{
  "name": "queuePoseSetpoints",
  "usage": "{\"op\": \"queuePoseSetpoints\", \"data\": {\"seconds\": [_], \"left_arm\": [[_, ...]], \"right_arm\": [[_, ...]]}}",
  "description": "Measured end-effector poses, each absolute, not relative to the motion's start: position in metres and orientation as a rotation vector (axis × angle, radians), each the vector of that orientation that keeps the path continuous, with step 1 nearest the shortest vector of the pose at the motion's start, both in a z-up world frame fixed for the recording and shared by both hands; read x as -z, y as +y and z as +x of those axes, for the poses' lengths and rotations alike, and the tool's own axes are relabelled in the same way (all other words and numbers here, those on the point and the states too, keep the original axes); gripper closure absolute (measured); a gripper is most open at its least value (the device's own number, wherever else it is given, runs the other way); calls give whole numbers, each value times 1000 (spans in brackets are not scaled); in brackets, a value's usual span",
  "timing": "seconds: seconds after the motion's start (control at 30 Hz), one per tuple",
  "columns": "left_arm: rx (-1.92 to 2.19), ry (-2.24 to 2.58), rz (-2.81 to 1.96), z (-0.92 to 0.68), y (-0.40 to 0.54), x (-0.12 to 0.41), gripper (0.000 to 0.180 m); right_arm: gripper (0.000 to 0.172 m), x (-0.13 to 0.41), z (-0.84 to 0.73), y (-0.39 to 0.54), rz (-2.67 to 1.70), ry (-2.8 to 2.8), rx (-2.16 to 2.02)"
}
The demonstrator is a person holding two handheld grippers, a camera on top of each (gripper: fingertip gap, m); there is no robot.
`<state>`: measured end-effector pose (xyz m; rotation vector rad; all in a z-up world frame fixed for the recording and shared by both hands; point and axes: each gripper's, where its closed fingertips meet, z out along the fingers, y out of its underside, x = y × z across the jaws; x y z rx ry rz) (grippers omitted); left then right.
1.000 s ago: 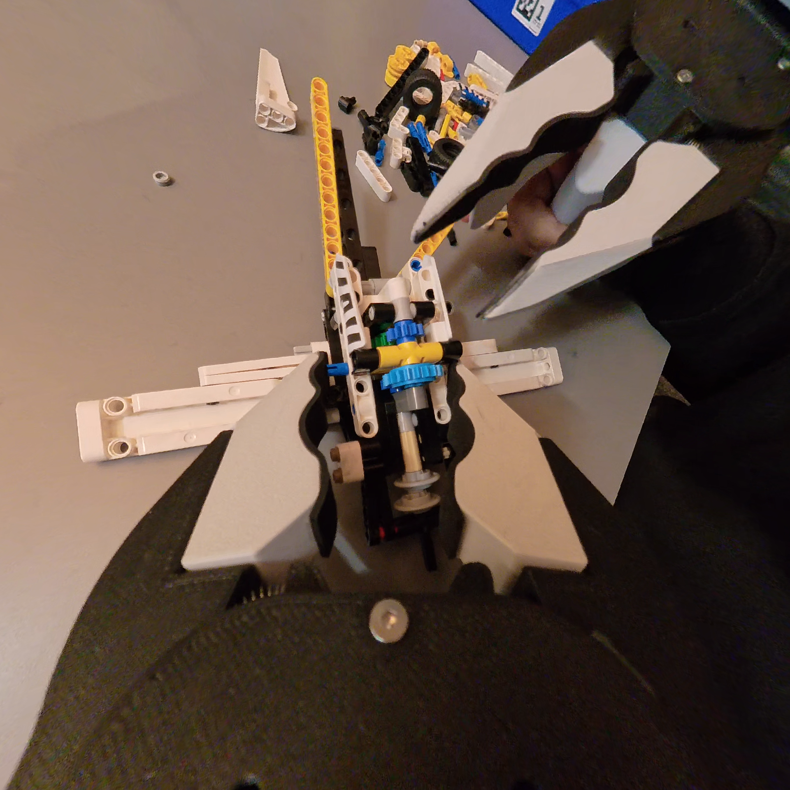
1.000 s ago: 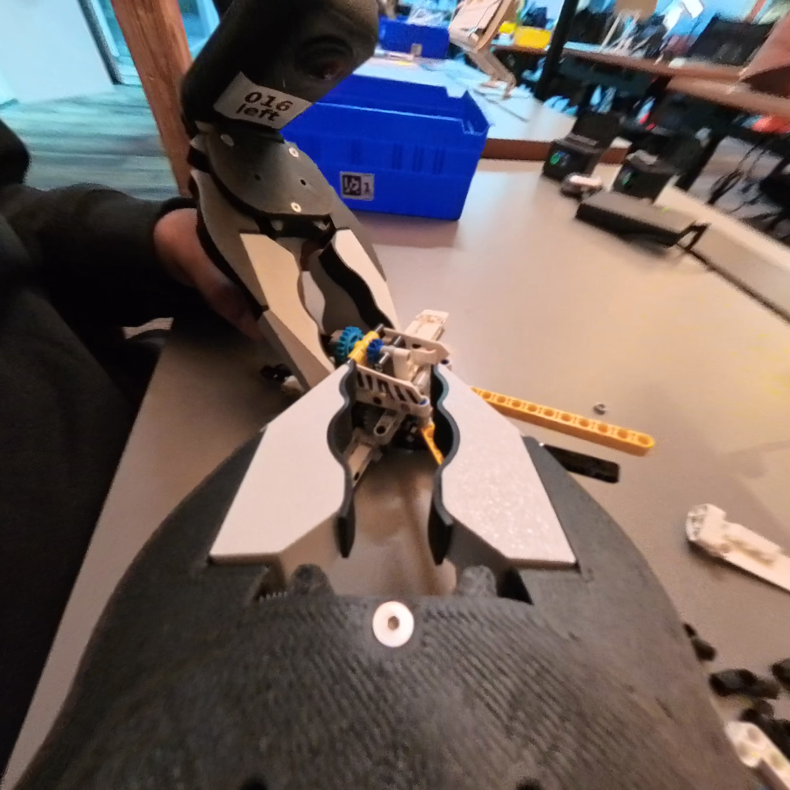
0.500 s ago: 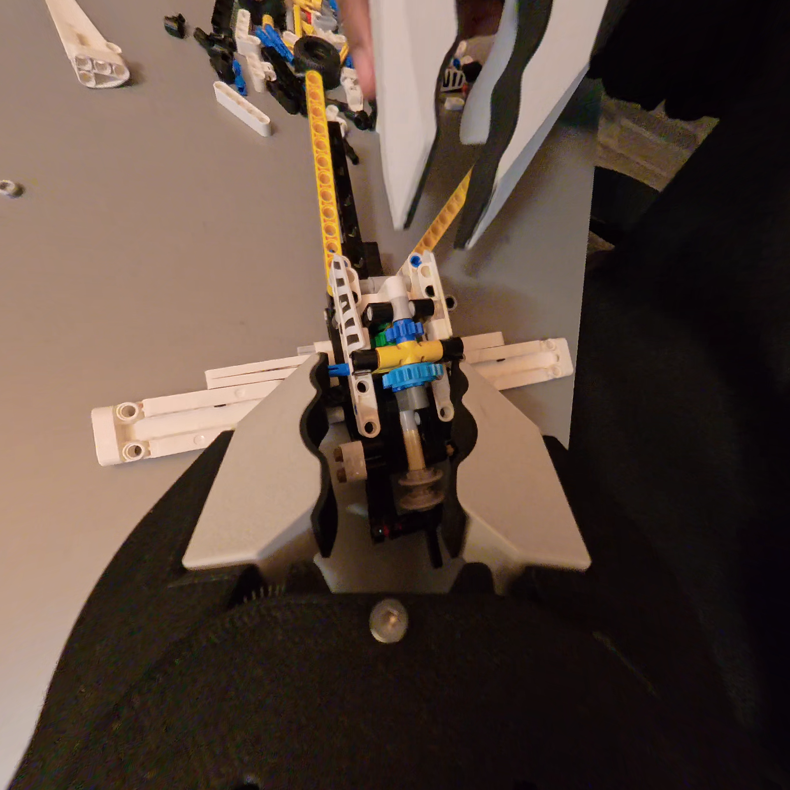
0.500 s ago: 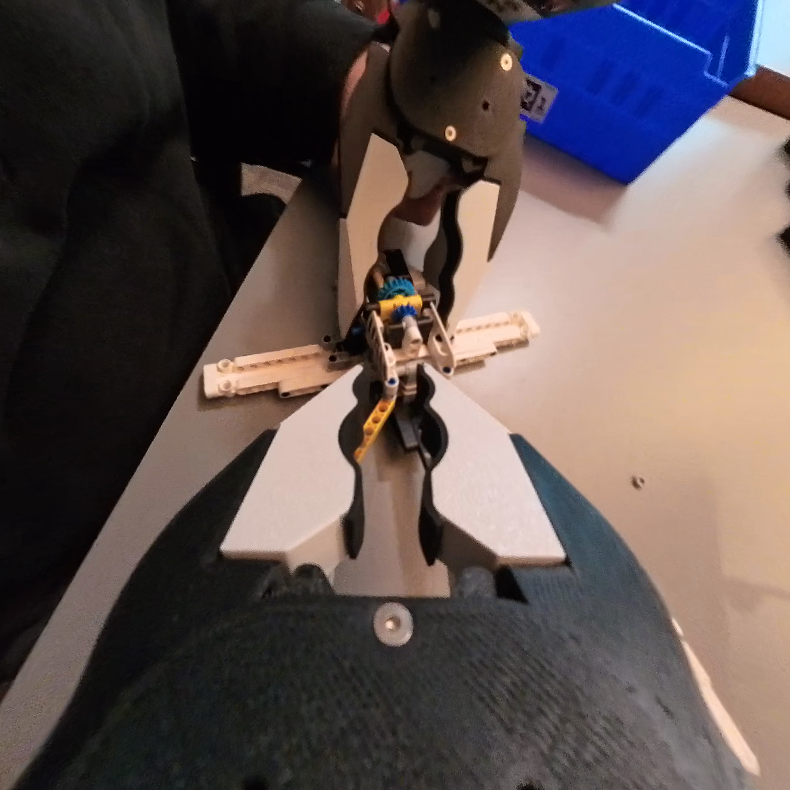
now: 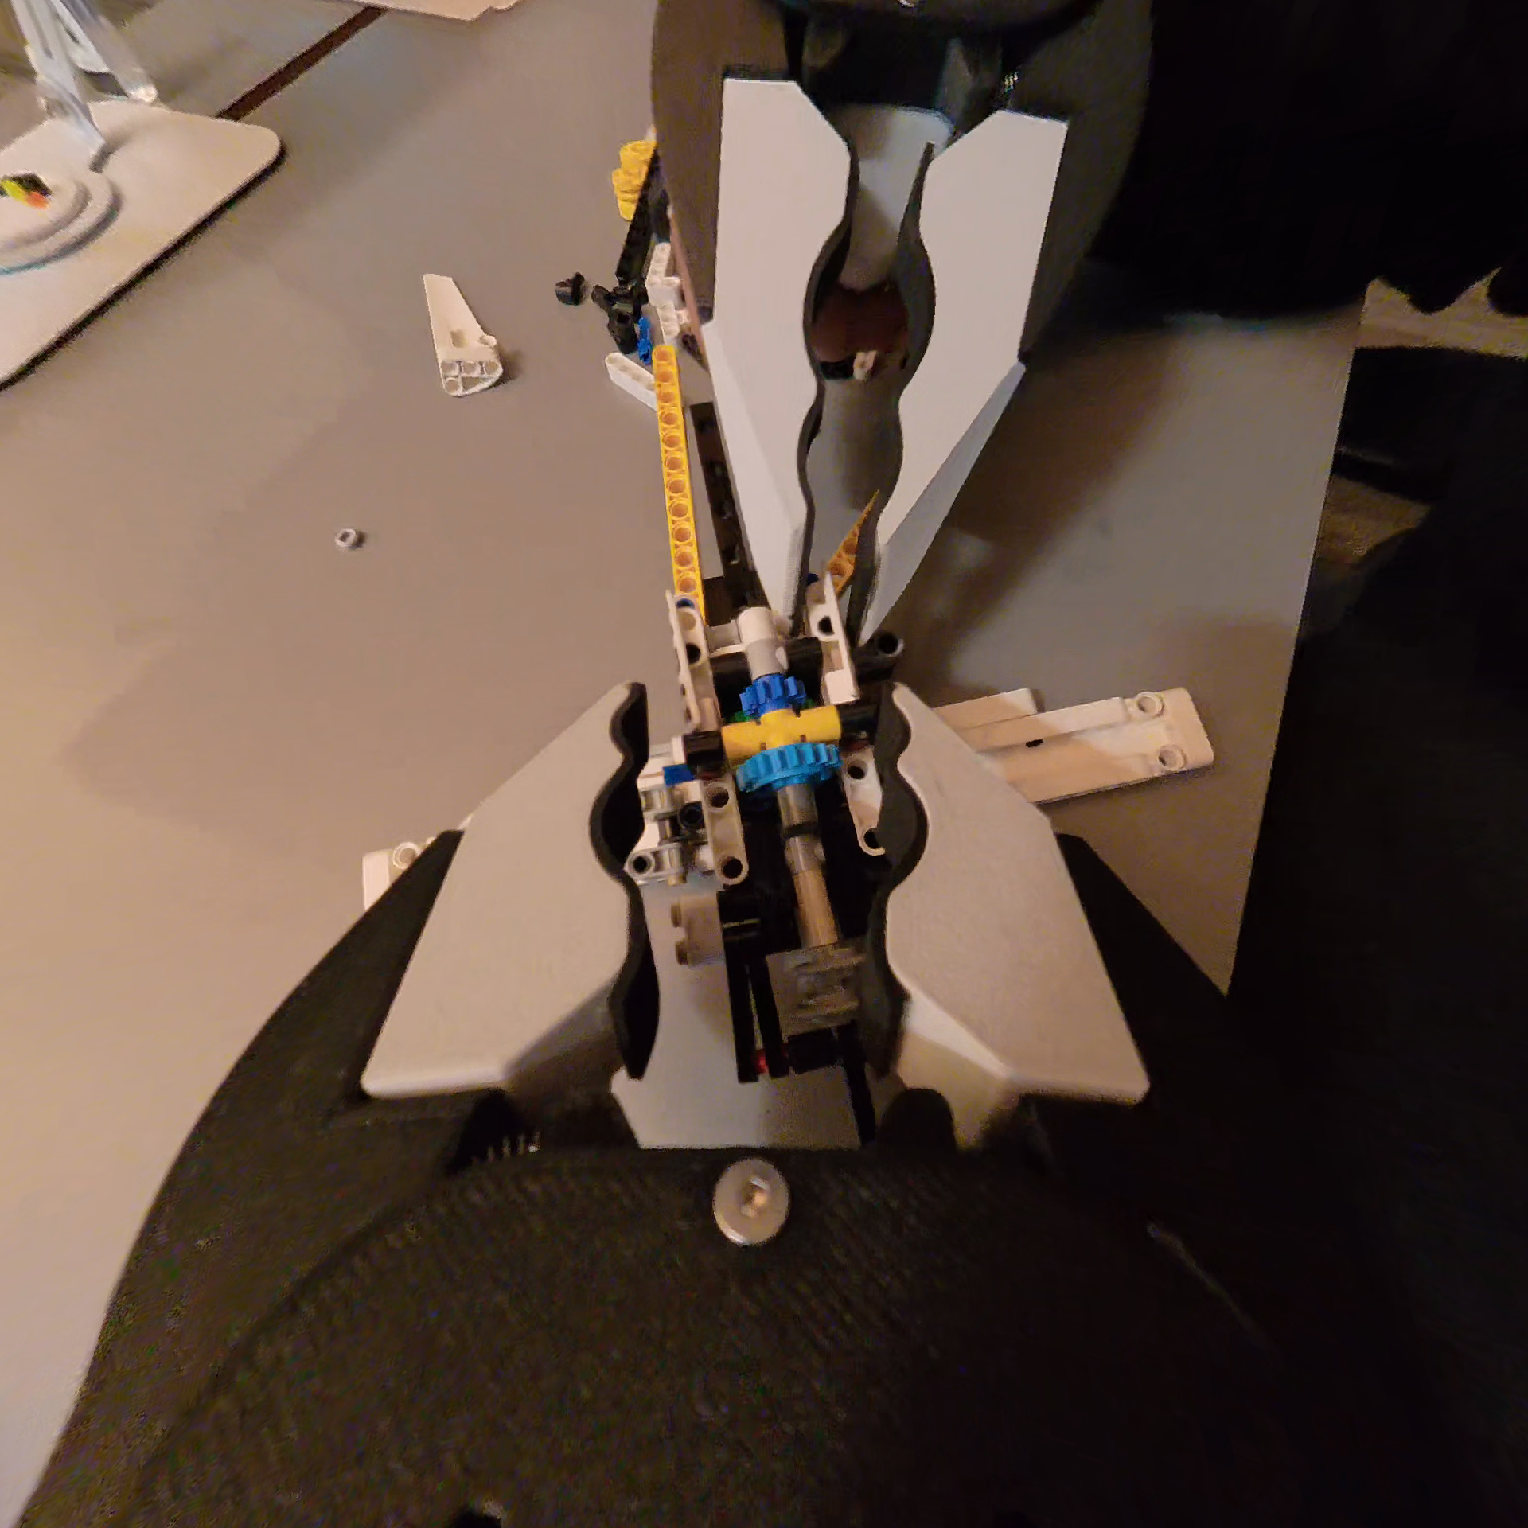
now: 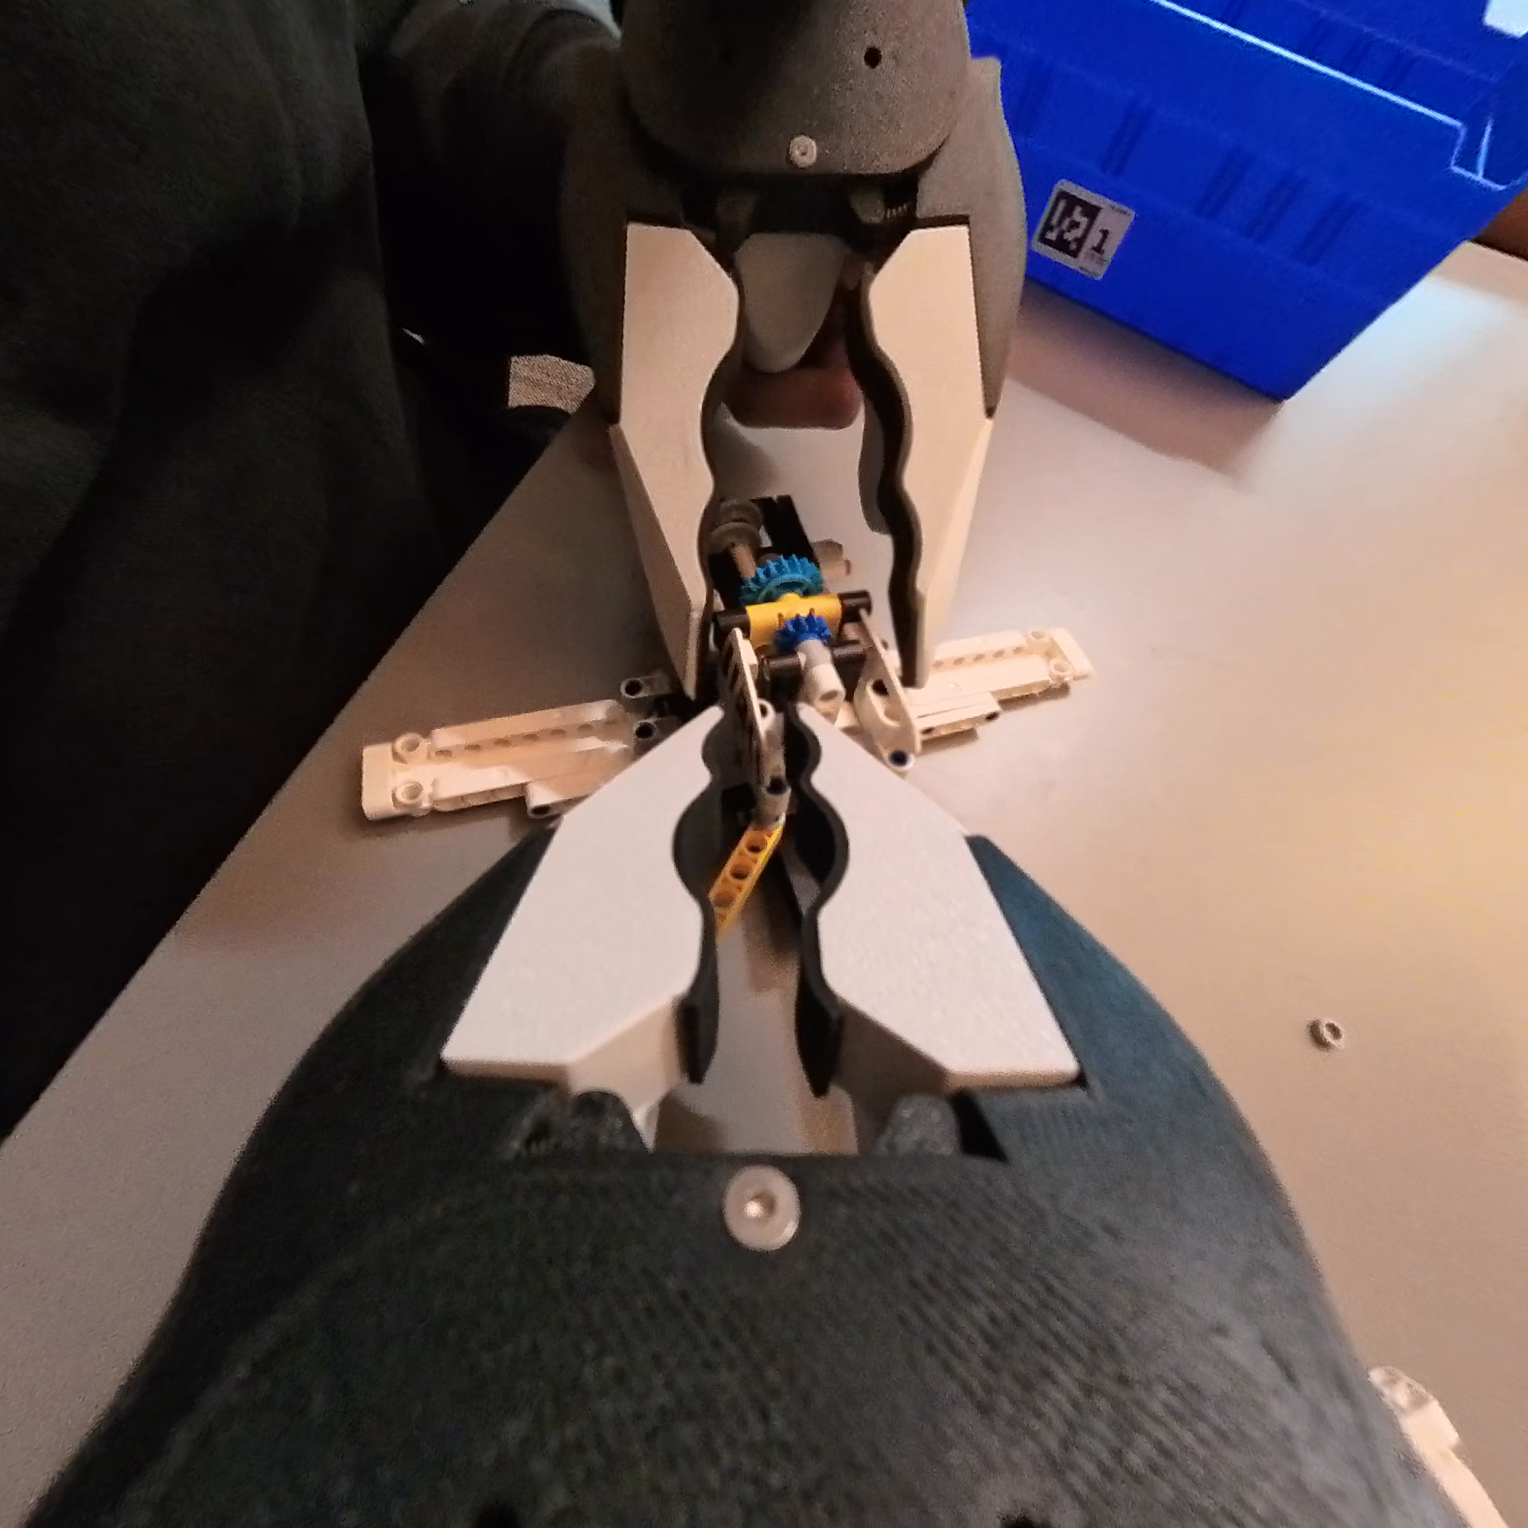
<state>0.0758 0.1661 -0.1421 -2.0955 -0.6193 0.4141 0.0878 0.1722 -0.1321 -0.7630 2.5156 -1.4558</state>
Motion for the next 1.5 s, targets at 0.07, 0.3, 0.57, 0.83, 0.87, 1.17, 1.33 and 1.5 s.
{"op": "queuePoseSetpoints", "data": {"seconds": [0.07, 0.3, 0.57, 0.83, 0.87, 1.17, 1.33, 1.5], "left_arm": [[-411, -630, -2095, 75, 166, 142, 122], [-388, -606, -2082, 75, 171, 145, 122], [-315, -593, -2061, 78, 177, 146, 130], [-294, -605, -2036, 78, 176, 146, 128], [-300, -615, -2038, 78, 176, 146, 127], [-247, -650, -2023, 83, 163, 142, 124], [-243, -652, -2022, 84, 165, 144, 128], [-262, -648, -2035, 84, 164, 145, 129]], "right_arm": [[163, 134, 87, 173, -736, 2516, 1449], [163, 134, 88, 174, -794, 2521, 1464], [164, 134, 86, 179, -806, 2385, 1464], [166, 132, 84, 181, -729, 2331, 1448], [166, 132, 84, 181, -726, 2331, 1448], [166, 134, 85, 179, -695, 2342, 1440], [166, 134, 84, 179, -675, 2344, 1436], [166, 133, 82, 177, -631, 2352, 1438]]}}
